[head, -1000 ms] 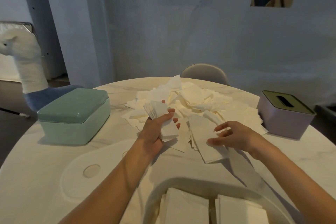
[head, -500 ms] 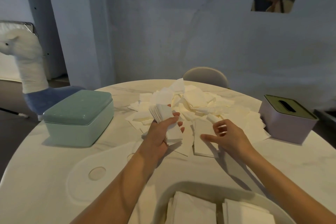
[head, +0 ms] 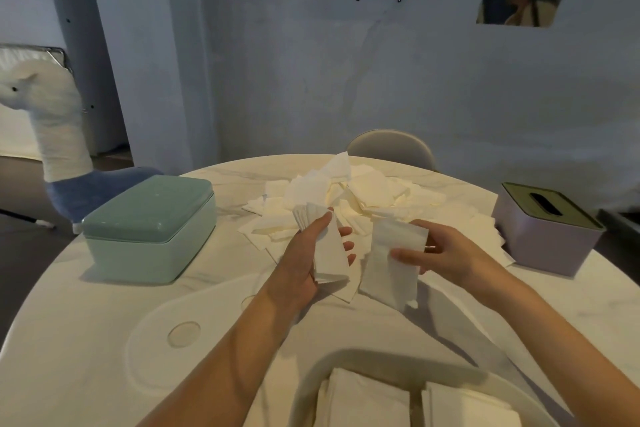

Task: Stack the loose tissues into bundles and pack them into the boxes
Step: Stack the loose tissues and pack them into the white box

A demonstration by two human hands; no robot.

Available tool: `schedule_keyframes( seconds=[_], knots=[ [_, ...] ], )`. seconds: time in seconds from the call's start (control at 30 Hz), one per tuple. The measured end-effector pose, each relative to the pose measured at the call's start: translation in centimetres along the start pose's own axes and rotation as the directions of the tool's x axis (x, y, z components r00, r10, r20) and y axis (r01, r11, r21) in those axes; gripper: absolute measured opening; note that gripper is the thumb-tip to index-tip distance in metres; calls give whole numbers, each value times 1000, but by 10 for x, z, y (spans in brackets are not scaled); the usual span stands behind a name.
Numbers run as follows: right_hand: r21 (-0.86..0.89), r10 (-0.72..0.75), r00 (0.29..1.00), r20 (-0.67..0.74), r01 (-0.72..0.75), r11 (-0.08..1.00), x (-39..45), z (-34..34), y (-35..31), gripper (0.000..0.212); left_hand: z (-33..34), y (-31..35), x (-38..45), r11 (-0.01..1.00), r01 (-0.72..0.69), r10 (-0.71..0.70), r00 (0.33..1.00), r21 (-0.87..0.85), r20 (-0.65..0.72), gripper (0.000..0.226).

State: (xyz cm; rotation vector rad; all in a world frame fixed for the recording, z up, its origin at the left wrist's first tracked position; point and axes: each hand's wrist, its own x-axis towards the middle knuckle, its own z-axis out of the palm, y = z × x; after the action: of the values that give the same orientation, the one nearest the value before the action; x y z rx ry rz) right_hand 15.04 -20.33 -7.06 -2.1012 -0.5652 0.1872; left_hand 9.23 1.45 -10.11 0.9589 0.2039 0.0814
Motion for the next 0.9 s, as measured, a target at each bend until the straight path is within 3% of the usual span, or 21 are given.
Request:
schedule_keyframes(
  seconds=[0.13, 0.2, 0.3, 0.47, 0.7, 0.9],
  knots=[
    [266, -127, 978, 167, 80, 961, -16, -9, -14, 40, 3, -5, -1, 994, 68, -78, 990, 87, 117, 50],
    [295, -149, 975, 166, 96, 951, -18, -5, -18, 36, 7, -9, -4, 982, 151, -171, 967, 116, 188, 62],
    [194, -177, 983, 47, 165, 967, -14, 6, -14, 31, 13, -12, -8, 969, 173, -213, 947, 174, 241, 59],
    [-161, -314, 931, -185, 286, 945, -8, 16, 0, 35, 21, -14, -16, 969, 144, -196, 944, 203, 265, 49],
    [-43, -341, 911, -233, 341, 939, -6, 11, -2, 35, 25, -18, -14, 963, 216, -255, 924, 162, 285, 59],
    [-92, -340, 904, -258, 327, 940, -5, 15, 5, 39, 29, -18, -19, 947, 222, -291, 900, 233, 325, 65]
  ],
)
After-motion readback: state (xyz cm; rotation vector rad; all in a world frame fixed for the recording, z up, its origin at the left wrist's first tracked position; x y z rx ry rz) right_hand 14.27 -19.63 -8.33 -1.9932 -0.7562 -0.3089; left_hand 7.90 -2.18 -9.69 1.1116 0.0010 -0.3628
